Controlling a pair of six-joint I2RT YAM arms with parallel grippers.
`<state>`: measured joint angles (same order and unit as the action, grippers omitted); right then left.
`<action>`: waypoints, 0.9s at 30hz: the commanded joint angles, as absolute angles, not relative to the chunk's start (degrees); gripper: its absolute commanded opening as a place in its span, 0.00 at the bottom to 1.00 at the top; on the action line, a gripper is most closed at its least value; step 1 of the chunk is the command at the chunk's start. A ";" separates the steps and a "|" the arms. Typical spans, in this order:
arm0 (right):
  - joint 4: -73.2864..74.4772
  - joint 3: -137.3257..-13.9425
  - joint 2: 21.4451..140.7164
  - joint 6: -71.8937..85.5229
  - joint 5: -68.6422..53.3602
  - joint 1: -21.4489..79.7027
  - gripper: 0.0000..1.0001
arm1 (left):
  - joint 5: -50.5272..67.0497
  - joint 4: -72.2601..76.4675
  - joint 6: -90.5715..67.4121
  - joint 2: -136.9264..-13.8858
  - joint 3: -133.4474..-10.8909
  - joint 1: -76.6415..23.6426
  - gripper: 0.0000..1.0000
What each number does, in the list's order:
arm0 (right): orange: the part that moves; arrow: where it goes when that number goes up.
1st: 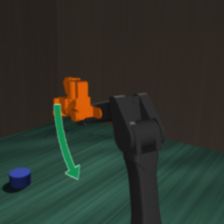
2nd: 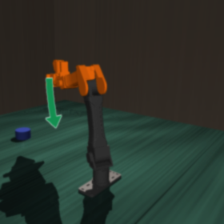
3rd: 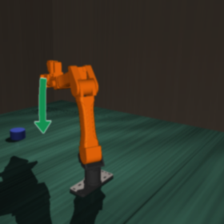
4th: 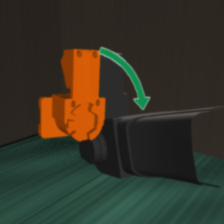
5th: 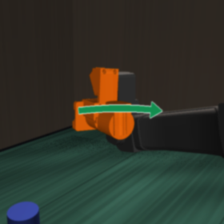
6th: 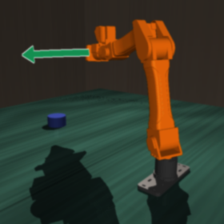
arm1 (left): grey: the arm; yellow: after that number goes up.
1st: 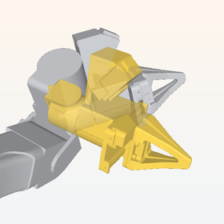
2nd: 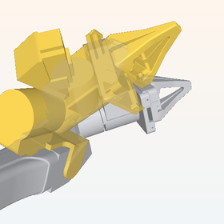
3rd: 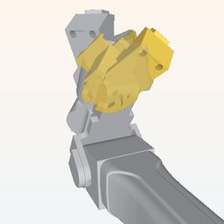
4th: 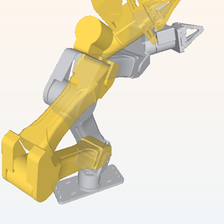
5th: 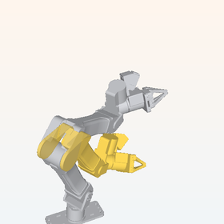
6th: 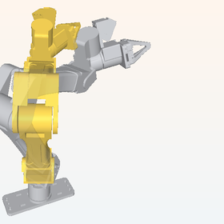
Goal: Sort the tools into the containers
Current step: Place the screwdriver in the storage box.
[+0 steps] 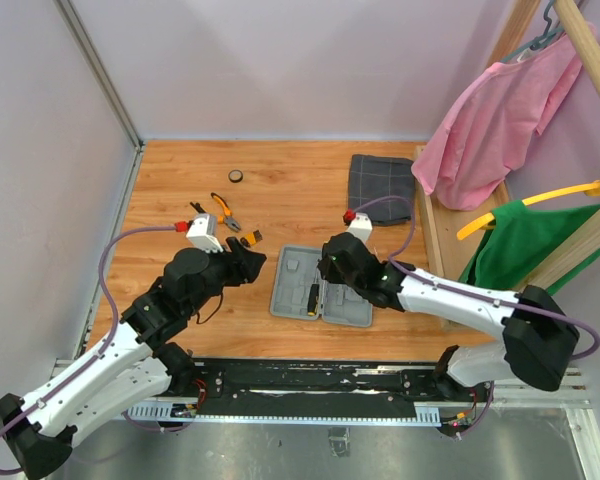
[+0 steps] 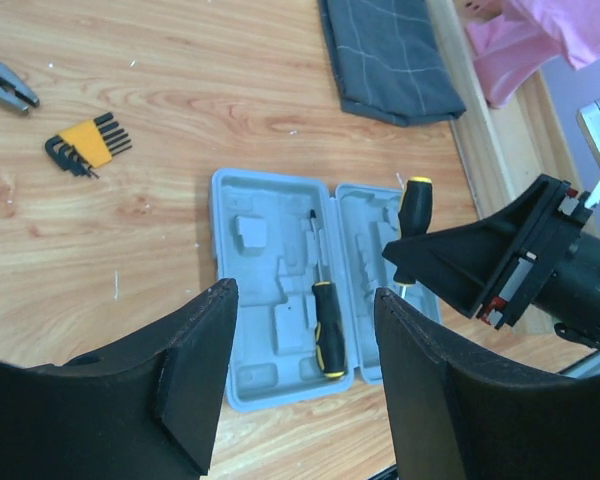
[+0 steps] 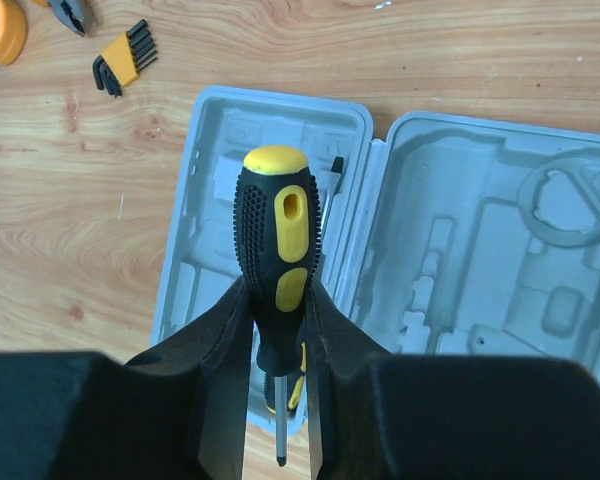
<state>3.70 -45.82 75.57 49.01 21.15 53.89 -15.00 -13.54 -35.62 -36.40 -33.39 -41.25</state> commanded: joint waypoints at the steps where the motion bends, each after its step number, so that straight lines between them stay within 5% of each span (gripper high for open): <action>1: 1.97 -50.00 80.04 53.01 22.41 53.10 0.01 | -15.38 -16.21 -36.38 -35.89 -33.02 -40.87 0.61; 27: 2.57 -58.33 98.37 56.15 21.47 51.58 0.02 | -13.21 -13.90 -37.57 -36.66 -32.25 -40.87 0.62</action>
